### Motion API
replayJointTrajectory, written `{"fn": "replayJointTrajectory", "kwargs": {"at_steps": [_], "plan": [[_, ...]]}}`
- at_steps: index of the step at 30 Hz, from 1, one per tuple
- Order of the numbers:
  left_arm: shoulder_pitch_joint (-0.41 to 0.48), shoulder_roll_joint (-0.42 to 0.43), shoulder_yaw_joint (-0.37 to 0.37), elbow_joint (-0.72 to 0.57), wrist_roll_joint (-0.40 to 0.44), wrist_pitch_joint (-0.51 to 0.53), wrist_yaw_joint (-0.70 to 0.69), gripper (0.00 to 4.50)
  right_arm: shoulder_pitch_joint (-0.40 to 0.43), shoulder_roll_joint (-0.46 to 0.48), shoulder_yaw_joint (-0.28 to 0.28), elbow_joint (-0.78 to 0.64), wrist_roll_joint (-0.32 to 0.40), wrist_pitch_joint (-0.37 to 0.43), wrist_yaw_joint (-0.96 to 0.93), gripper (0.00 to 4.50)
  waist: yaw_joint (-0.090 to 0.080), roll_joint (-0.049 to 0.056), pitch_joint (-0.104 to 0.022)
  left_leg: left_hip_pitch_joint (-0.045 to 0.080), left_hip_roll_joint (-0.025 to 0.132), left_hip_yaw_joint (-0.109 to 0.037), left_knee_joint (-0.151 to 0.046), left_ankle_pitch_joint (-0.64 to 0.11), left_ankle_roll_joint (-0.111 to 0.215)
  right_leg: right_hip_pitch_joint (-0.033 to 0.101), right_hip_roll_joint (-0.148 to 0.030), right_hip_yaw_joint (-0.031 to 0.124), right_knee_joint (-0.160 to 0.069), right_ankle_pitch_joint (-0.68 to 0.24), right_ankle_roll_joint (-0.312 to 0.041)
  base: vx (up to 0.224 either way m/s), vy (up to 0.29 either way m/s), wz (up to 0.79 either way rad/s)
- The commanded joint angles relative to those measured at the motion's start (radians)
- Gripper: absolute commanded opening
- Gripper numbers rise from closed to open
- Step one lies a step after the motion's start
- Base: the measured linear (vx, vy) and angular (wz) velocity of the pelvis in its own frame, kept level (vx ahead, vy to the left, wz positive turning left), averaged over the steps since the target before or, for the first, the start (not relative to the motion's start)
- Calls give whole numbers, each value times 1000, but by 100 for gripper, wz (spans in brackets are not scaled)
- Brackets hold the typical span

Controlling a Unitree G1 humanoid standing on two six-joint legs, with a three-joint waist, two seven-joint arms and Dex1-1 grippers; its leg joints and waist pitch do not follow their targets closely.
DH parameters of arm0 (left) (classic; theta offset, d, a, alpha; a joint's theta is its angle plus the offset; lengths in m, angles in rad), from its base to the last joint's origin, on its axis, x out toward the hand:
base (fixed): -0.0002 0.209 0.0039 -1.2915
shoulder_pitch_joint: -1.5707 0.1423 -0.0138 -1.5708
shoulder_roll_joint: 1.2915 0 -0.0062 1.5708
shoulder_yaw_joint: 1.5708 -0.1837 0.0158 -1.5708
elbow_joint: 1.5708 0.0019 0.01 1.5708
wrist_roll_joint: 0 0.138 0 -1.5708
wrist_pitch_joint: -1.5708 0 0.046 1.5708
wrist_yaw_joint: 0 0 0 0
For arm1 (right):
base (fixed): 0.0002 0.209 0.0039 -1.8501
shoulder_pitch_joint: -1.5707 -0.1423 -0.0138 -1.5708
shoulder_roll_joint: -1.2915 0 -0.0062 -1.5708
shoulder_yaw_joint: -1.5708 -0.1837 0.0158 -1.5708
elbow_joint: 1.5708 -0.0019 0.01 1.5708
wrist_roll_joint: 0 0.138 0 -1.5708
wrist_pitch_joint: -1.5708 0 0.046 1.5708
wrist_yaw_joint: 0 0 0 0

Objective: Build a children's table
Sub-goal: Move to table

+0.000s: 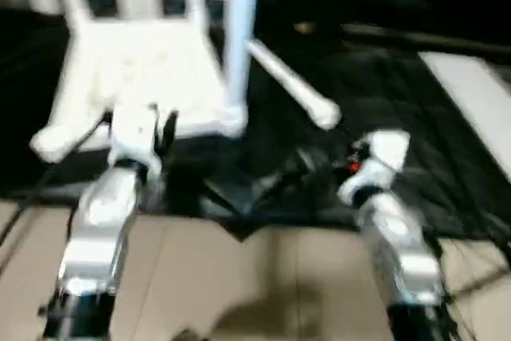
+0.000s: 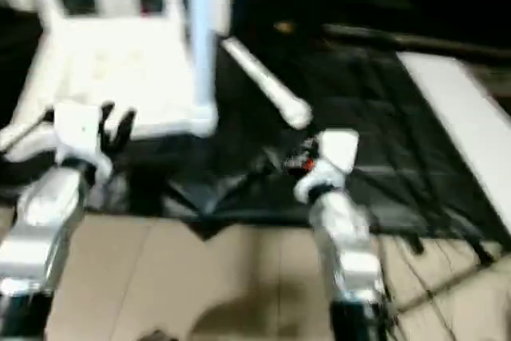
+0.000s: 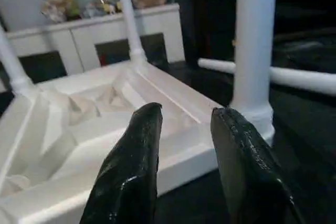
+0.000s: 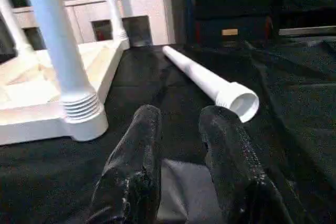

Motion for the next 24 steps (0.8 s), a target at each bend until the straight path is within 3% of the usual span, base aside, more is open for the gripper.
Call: {"fn": "replayJointTrajectory", "kwargs": {"at_steps": [1,2,3,4,5,6,7,10,11,12,14,15,16,17,18,19,20,21,22,23,24], "plan": [[-13,-2,-9,-3,12,7,-2,178,-5,-8,-9,11,-9,6,1,130,5,14,-41,16,71,-25,-104,-460,-53,25,-145,98,-122,-351,-91,0,0,0],[-14,-2,-19,-7,19,7,-7,178,-6,-8,-7,20,-8,3,-2,130,13,5,-37,19,64,-12,-96,-401,-39,23,-152,101,-141,-458,-63,0,0,0],[-12,-2,-25,-11,25,5,-8,178,-7,-7,-8,22,-6,3,-5,130,20,3,-37,22,63,-4,-95,-344,-25,24,-152,101,-151,-513,-37,0,0,0],[-12,-2,-26,-12,26,5,-8,178,-7,-7,-9,22,-6,3,-5,130,20,3,-37,22,63,-4,-95,-344,-25,24,-152,101,-151,-513,-37,0,0,0],[-9,-3,-31,-16,31,4,-5,178,-8,-6,-11,25,-1,4,-5,130,22,-4,-44,18,77,-1,-107,-271,-14,27,-137,98,-141,-421,-36,0,0,0],[-8,-3,-33,-18,32,5,-3,178,-9,-5,-12,26,0,5,-3,130,27,7,-48,23,85,-1,-111,-238,-7,24,-130,99,-127,-318,-51,0,0,0],[-2,-2,-38,-25,34,1,-4,178,-10,-4,-11,31,-1,5,2,130,23,-13,-47,23,88,2,-113,-229,1,22,-128,101,-125,-283,-57,0,0,0],[10,5,-47,-35,33,10,-15,178,-16,-2,-2,45,-2,6,9,130,30,-3,-53,24,92,6,-117,-175,10,28,-127,100,-99,-127,-100,0,0,0],[12,8,-46,-36,35,0,-15,178,-19,0,0,49,-1,5,9,130,32,-6,-54,24,86,14,-115,-176,17,28,-129,104,-95,-80,-110,0,0,0],[14,4,-44,-38,31,-2,-17,178,-22,1,1,54,-1,4,8,130,41,-13,-57,15,73,28,-105,-140,50,39,-147,116,-97,-41,-129,0,0,0],[14,4,-40,-39,29,0,-18,178,-28,3,2,66,-2,-1,6,130,58,-17,-57,2,63,36,-84,-96,94,50,-184,133,-110,-35,-143,0,0,0],[14,4,-40,-39,30,4,-18,178,-31,4,2,71,-2,-2,6,130,84,-21,-59,-17,73,20,-25,-56,138,66,-269,180,-137,-74,-159,32,75,-11],[13,3,-42,-38,33,6,-18,178,-34,4,-2,73,4,-4,10,130,89,-25,-59,-31,73,13,2,-54,144,72,-298,197,-147,-90,-159,43,111,-13],[13,3,-43,-37,33,6,-17,178,-35,5,-3,73,8,-4,13,130,104,-16,-59,-46,85,-11,43,-65,136,73,-339,225,-160,-119,-173,43,111,-13],[12,2,-43,-37,34,6,-17,178,-36,4,-4,72,10,-4,16,130,109,-12,-61,-49,88,-20,48,-66,130,70,-337,224,-160,-116,-186,37,169,-12],[11,2,-43,-36,34,5,-17,178,-37,4,-5,73,11,-3,17,130,108,-12,-59,-44,80,-19,21,-40,137,66,-290,195,-147,-110,-206,35,220,-6],[9,2,-43,-33,35,4,-16,178,-38,3,-4,75,10,-3,21,130,106,-7,-60,-35,72,-13,-10,-8,159,62,-246,172,-135,-101,-203,35,220,-6],[8,2,-43,-32,33,3,-16,178,-40,1,-2,80,6,-4,22,130,49,21,-62,84,48,2,-92,142,350,-35,-36,64,-11,-61,-111,28,241,2],[7,3,-41,-30,30,2,-17,178,-42,2,-1,85,3,-4,19,130,25,35,-66,124,45,-6,-93,182,433,-79,3,36,56,-92,-56,21,270,8],[7,3,-41,-29,30,1,-17,178,-43,3,-2,86,4,-4,18,130,25,30,-72,118,55,-9,-94,342,533,-116,11,23,135,-114,70,21,270,8],[6,8,-40,-24,28,-1,-22,178,-43,9,-6,87,9,-2,14,130,29,24,-69,92,67,-3,-96,403,556,-123,6,25,152,-104,109,-9,252,3]]}}
